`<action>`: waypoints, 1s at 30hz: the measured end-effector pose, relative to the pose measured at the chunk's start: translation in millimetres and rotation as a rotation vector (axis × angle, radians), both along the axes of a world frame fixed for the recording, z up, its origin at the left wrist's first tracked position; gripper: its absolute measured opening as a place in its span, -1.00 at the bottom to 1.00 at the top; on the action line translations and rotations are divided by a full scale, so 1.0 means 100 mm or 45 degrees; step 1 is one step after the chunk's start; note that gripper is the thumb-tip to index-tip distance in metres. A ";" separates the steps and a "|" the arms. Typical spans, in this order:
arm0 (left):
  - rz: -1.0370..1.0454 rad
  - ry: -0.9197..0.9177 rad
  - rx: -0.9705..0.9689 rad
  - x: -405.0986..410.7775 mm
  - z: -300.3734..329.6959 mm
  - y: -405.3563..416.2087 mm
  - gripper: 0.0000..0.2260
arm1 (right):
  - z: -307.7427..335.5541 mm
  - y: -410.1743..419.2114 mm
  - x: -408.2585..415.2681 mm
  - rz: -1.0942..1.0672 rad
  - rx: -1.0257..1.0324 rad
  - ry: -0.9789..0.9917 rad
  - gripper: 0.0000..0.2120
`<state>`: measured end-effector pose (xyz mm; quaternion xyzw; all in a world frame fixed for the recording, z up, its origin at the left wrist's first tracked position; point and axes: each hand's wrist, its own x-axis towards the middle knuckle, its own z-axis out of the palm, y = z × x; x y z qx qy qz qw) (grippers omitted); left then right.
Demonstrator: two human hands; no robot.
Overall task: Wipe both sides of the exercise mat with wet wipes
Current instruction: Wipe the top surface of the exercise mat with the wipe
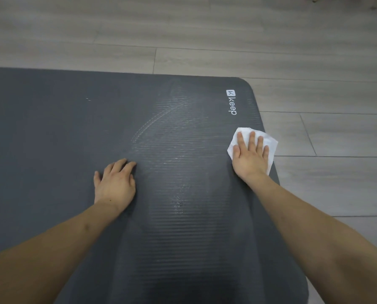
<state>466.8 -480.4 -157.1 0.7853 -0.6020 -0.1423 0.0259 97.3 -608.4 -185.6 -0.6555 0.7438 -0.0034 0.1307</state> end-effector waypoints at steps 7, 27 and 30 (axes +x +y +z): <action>-0.002 -0.094 -0.003 0.53 -0.05 0.22 -0.59 | 0.05 0.13 1.13 0.410 0.012 0.014 -0.45; -0.119 0.025 -0.104 0.15 -0.04 0.14 -0.61 | 0.00 0.32 0.47 0.317 -0.021 0.039 -0.45; -0.233 0.043 -0.073 -0.27 -0.07 0.07 -0.59 | 0.00 0.47 -0.22 0.033 0.000 0.020 -0.44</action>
